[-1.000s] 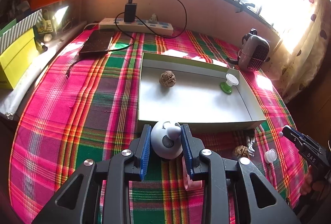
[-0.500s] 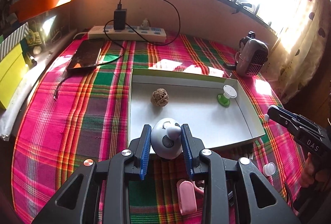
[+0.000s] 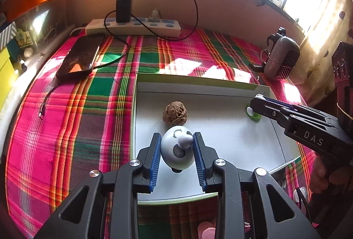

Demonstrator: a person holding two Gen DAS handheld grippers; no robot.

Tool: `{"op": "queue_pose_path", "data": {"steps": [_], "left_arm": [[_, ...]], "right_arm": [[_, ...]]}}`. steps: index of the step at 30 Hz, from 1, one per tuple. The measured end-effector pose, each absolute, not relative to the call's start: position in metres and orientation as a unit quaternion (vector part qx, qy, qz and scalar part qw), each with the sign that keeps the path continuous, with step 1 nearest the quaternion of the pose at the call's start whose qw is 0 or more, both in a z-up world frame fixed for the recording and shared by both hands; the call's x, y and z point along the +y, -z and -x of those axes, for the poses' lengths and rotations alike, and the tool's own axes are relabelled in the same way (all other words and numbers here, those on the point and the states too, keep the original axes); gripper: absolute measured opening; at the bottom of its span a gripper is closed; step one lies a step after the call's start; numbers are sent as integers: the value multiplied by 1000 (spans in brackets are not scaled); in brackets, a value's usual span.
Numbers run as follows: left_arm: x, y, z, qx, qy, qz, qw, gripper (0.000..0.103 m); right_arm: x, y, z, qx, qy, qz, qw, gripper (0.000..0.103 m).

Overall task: Organize objects
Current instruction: 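Carry the round toy in the left tool and white ball in the right tool into the box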

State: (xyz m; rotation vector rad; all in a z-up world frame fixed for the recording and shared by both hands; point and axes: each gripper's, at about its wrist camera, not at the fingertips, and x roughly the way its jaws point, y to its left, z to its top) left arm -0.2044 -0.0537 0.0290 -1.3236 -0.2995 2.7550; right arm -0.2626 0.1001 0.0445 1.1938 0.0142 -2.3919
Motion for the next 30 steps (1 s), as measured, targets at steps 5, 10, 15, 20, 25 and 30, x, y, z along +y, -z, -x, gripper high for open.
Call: {"op": "queue_pose_path", "data": {"steps": [5, 10, 15, 20, 25, 30], "left_arm": [[-54, -22, 214, -96, -894, 437, 33, 27], [-51, -19, 220, -86, -895, 437, 32, 27], [-51, -18, 224, -86, -896, 435, 33, 27], [-50, -18, 224, -85, -896, 434, 32, 27], [-50, -18, 225, -85, -896, 434, 33, 27], [-50, -18, 225, -84, -897, 434, 33, 27]], "right_arm": [[89, -36, 276, 13, 864, -444, 237, 23], [81, -29, 286, 18, 859, -452, 238, 23], [75, -25, 292, 27, 857, -457, 238, 23], [75, -20, 294, 29, 857, -460, 231, 23], [75, -17, 296, 26, 854, -465, 231, 23], [76, -16, 296, 24, 854, -466, 229, 23]]}}
